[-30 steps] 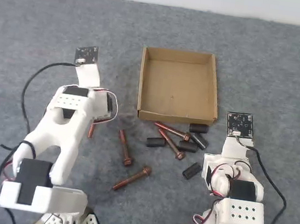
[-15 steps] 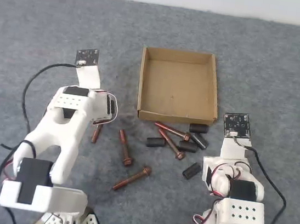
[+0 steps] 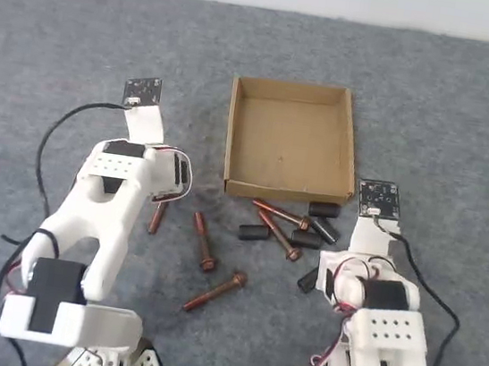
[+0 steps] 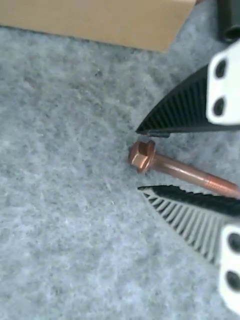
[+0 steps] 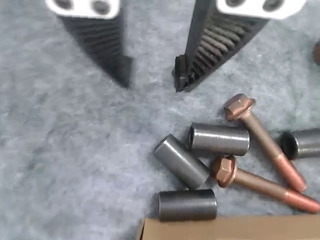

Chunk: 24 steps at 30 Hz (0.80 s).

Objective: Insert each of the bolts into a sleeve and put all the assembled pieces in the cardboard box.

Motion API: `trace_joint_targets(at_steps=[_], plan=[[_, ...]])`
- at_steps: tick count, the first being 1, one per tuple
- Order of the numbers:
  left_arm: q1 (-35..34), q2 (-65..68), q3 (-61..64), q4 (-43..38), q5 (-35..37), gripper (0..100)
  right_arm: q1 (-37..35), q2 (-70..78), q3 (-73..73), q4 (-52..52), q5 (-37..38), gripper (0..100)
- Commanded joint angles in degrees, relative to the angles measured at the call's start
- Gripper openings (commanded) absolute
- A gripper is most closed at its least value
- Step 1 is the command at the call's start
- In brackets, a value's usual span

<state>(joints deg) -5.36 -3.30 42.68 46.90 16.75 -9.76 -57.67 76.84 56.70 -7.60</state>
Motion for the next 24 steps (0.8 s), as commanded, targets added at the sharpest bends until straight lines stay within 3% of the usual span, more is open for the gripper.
trace_joint_targets(at_steps=[1,5,24], plan=[[0.0,-0.6,-0.7,-1.2,-0.6,15,-1.1,5.4,-3.5,-1.7,-2.5,22.9],[0.1,-0.6,-0.7,-1.3,-0.6,15,-2.4,10.1,-7.0,-1.4,-2.6,16.1],[0.1,-0.6,-0.7,-2.5,-0.6,15,-13.4,12.2,-4.7,-5.8,-2.4,16.0]])
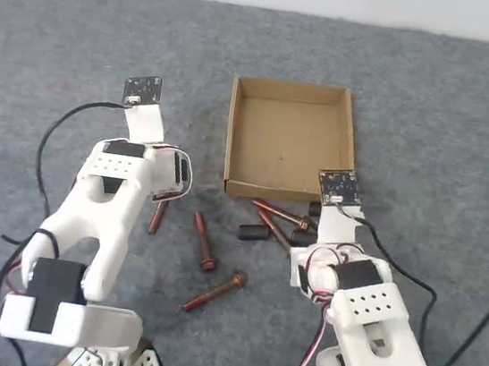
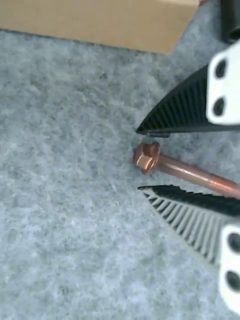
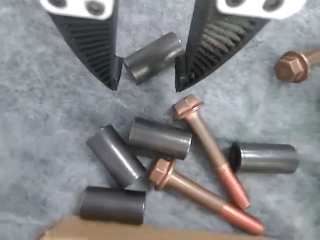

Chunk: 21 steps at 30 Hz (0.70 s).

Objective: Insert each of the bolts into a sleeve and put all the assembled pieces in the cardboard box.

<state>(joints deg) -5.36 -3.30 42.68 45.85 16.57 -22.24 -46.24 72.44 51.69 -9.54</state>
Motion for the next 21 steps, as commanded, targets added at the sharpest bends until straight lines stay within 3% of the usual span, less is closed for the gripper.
trace_joint_targets(at_steps=[1,6,12,16,21], plan=[[0.0,-0.6,-0.7,-1.4,-0.4,15,-0.9,0.8,-0.3,-0.7,-0.4,16.0],[-0.2,-0.6,-0.7,-1.3,-0.4,15,0.6,0.1,0.2,-0.6,-0.3,16.0],[0.2,-0.6,-0.8,-2.3,-0.5,15,8.7,-2.9,-3.1,6.1,2.2,16.0],[0.2,-0.6,-0.8,-3.0,-0.5,15,7.1,-2.2,-3.3,7.3,6.2,15.9],[0.2,-0.5,-0.6,-3.0,-0.5,15,3.4,4.2,-7.8,8.4,5.7,15.7]])
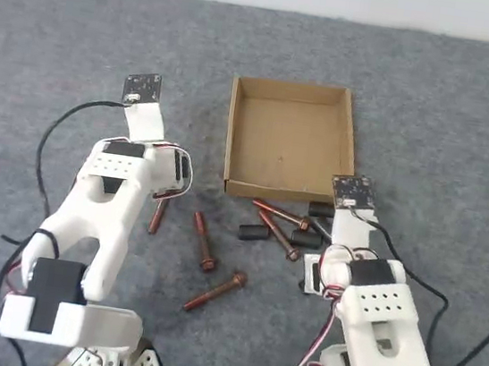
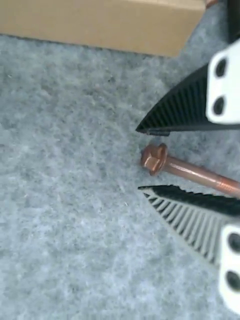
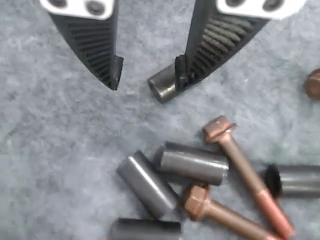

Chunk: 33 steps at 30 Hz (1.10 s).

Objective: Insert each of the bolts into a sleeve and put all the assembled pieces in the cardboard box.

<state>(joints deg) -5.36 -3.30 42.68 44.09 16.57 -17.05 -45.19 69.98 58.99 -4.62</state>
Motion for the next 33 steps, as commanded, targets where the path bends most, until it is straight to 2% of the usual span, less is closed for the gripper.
trace_joint_targets(at_steps=[1,4,11,18,33], plan=[[0.2,-0.5,-0.6,-1.1,-0.5,15,-2.4,4.5,-6.6,1.8,0.4,15.7],[-0.2,-0.5,-0.4,-1.1,-0.4,15,-3.2,7.3,-8.2,2.7,-2.7,15.9],[-0.3,-0.5,-0.4,-1.1,-0.4,15,2.2,8.2,-8.3,2.9,-2.0,15.8],[-0.2,-0.5,-0.5,-1.2,-0.4,16,3.7,8.2,-8.2,2.9,-2.0,15.6],[-0.2,-0.5,-0.7,-1.3,-0.4,16,3.3,8.8,-7.4,3.0,-1.7,15.8]])
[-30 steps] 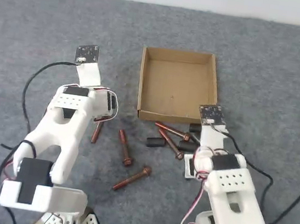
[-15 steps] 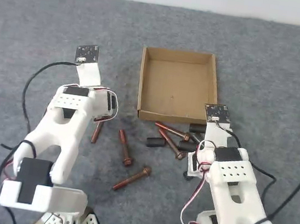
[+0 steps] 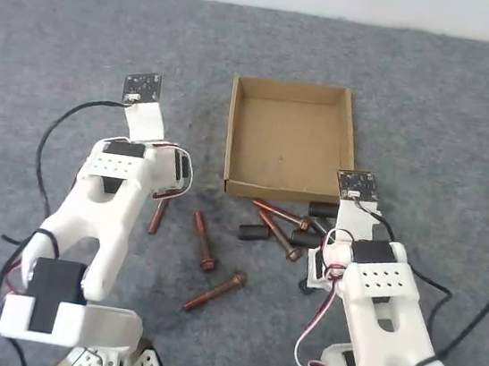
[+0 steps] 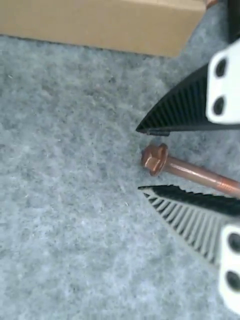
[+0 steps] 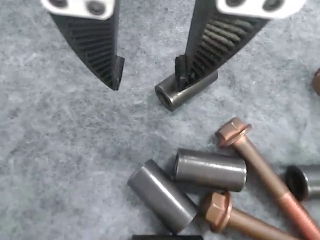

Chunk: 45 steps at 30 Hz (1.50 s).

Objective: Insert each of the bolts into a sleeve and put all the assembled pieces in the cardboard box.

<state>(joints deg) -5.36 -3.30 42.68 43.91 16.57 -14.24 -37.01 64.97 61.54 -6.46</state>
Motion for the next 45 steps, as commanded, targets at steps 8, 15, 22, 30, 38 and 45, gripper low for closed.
trace_joint_targets(at_steps=[8,15,22,30,38,45], plan=[[-0.2,-0.5,-0.7,-1.1,-0.4,16,0.5,0.2,-2.5,2.9,3.9,15.9],[-0.2,-0.5,-0.7,-1.1,-0.4,16,-1.0,0.7,-1.7,1.8,3.9,15.9],[-0.2,-0.5,-0.6,-1.1,-0.4,16,-0.4,0.0,-1.8,2.2,3.3,15.9],[-0.2,-0.5,-0.4,-0.9,-0.4,16,4.4,0.7,-6.3,7.5,1.1,24.2],[0.2,-0.5,-0.5,-1.1,-0.4,16,-6.3,0.7,-4.4,5.1,1.2,18.3],[0.2,-0.5,-0.6,-1.1,-0.4,16,-7.3,0.8,-2.8,2.2,1.1,18.2]])
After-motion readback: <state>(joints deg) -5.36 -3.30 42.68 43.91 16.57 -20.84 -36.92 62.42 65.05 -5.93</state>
